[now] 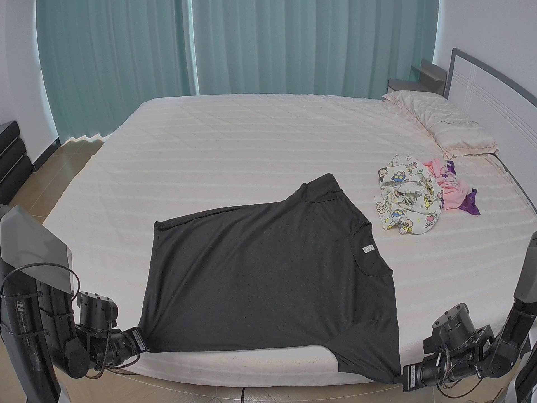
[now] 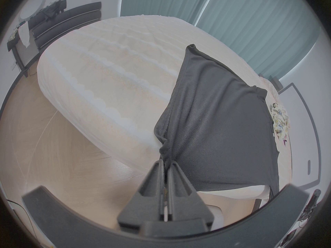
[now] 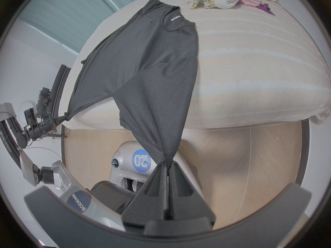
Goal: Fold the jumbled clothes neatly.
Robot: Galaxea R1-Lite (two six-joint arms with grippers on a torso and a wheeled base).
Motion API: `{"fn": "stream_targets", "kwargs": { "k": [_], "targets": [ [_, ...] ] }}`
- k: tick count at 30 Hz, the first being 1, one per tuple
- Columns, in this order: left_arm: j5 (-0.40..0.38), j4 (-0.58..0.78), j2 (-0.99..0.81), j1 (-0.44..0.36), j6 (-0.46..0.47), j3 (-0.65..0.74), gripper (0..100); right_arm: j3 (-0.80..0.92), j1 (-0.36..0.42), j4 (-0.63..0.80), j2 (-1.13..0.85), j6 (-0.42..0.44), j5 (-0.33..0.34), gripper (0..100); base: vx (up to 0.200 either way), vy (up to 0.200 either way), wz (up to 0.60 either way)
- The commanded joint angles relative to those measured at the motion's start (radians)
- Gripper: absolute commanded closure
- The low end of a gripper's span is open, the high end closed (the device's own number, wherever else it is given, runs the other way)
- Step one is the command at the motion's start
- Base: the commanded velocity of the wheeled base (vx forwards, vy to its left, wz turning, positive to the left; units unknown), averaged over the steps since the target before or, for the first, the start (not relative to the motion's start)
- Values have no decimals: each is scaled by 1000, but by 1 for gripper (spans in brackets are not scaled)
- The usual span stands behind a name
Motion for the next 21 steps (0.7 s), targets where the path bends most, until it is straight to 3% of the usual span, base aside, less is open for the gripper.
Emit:
{"fn": "stream_targets", "kwargs": {
  "k": [1,12,21],
  "targets": [
    [3,10,10,-8,4,18,100,17,16,19,-53,-5,0,100,0,0,0],
    [3,195,-91,-45,24,18,100,-13,-21,14,-97,-31,0,100,0,0,0],
    [-3,119,-157,-35,7,17,100,-141,-82,16,-126,-34,3,100,0,0,0]
  ]
}}
